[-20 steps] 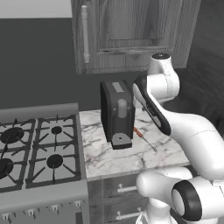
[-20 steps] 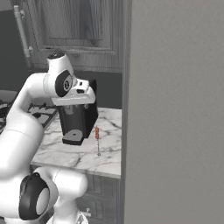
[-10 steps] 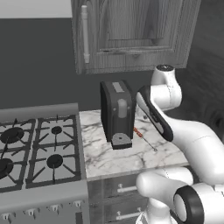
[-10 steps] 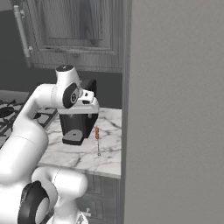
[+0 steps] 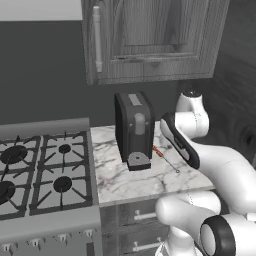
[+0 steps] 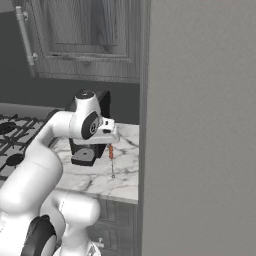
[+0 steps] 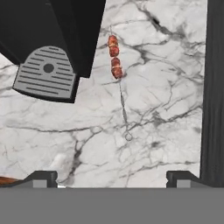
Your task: Store the kebab skewer in the freezer for long-term storage. Close the freezer door after placing the cooked food.
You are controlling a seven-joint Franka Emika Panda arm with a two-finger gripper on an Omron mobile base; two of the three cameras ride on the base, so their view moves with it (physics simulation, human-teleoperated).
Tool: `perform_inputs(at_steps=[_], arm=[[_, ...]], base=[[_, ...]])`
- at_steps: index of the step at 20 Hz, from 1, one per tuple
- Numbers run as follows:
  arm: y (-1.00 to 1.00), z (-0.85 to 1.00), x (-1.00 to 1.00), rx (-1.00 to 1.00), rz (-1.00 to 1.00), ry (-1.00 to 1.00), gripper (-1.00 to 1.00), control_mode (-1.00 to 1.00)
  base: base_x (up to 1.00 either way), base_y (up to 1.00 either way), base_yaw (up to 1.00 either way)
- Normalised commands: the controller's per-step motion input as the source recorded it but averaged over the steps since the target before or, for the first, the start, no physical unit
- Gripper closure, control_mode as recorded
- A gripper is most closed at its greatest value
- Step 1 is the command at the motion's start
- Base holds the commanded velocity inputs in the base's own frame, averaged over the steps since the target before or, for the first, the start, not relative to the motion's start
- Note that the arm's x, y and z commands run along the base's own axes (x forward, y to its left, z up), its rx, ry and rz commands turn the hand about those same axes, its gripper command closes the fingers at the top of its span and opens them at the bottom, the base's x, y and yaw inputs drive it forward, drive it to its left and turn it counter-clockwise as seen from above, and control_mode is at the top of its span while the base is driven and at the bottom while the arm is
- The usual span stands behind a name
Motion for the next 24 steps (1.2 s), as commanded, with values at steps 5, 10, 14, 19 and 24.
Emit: perform_inputs(at_steps=[5,10,14,19,24], arm=[[-0.07,-0.56,0.00,-0.01,0.02,0.06,-1.00,-1.00],[-0.11,-0.45,0.02,0.00,0.03,0.03,-1.00,-1.00],[-0.15,-0.42,0.12,0.00,0.03,0.01,-1.00,-1.00],[-0.12,-0.37,0.20,0.00,0.02,0.00,-1.00,-1.00],[-0.03,-0.32,0.23,0.00,0.01,0.00,-1.00,-1.00]], base=[[0.00,0.00,0.00],[0.00,0.00,0.00],[0.00,0.00,0.00],[0.00,0.00,0.00],[0.00,0.00,0.00]])
